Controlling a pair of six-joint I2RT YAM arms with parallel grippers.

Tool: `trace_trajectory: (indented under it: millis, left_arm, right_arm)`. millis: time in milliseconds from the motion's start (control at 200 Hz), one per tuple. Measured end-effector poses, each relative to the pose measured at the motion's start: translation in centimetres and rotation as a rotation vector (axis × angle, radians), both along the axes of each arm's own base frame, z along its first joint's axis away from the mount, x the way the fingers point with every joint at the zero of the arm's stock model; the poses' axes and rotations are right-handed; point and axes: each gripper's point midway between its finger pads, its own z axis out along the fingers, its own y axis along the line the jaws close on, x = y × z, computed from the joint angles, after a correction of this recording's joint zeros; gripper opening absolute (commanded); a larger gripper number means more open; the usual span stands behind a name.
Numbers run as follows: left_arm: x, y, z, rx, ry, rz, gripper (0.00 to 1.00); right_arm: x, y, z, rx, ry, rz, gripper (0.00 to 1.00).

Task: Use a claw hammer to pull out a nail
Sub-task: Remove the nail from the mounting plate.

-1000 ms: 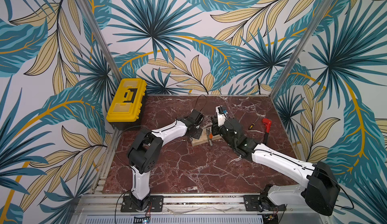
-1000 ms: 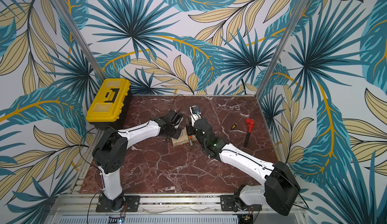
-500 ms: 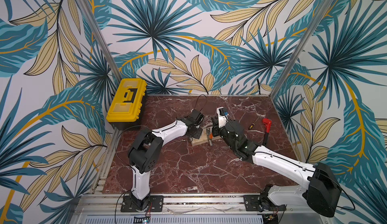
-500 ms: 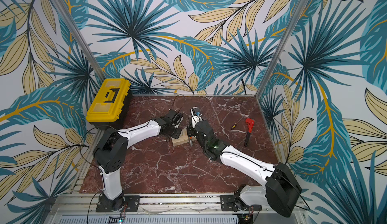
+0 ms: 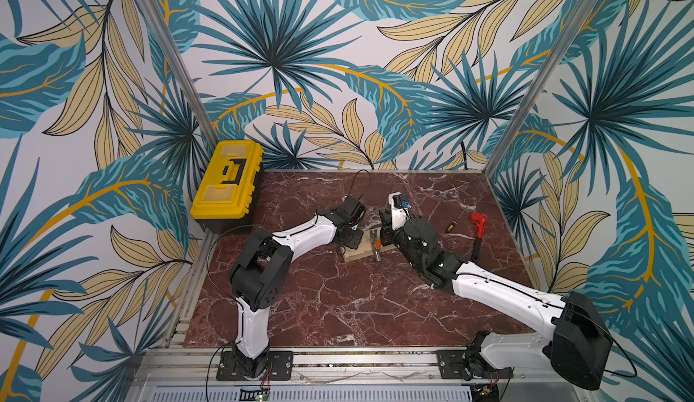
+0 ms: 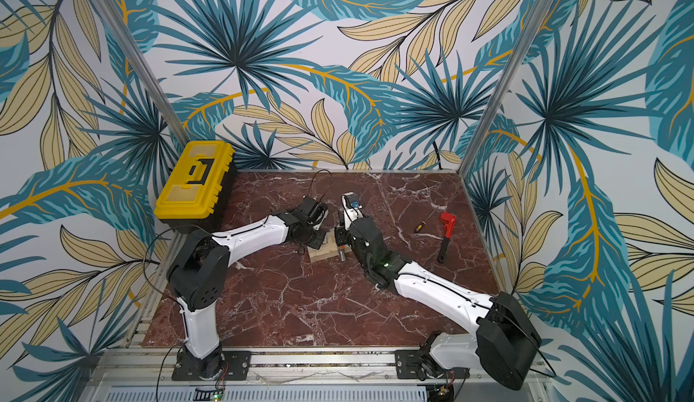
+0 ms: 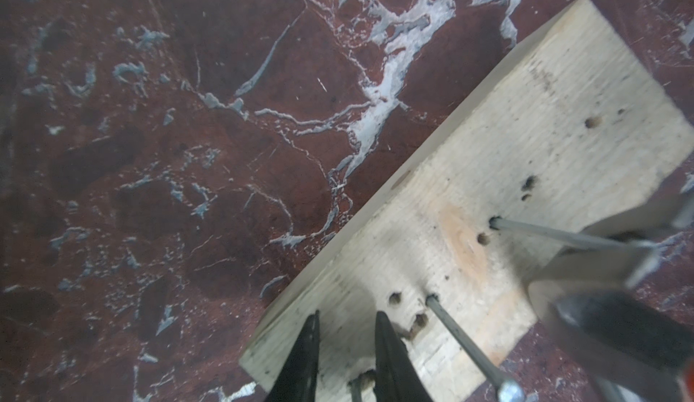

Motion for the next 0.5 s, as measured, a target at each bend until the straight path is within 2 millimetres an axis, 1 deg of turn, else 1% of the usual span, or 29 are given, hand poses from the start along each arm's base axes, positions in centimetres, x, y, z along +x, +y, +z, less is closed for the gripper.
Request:
trace_trajectory:
  millis: [496]
  left_arm:
    - [0.0,0.0,0.0,0.0,0.0,0.001,0.26]
  right_arm:
    - [-0.32,-0.21,-0.04,0.01,-0.014,-0.005,0.0]
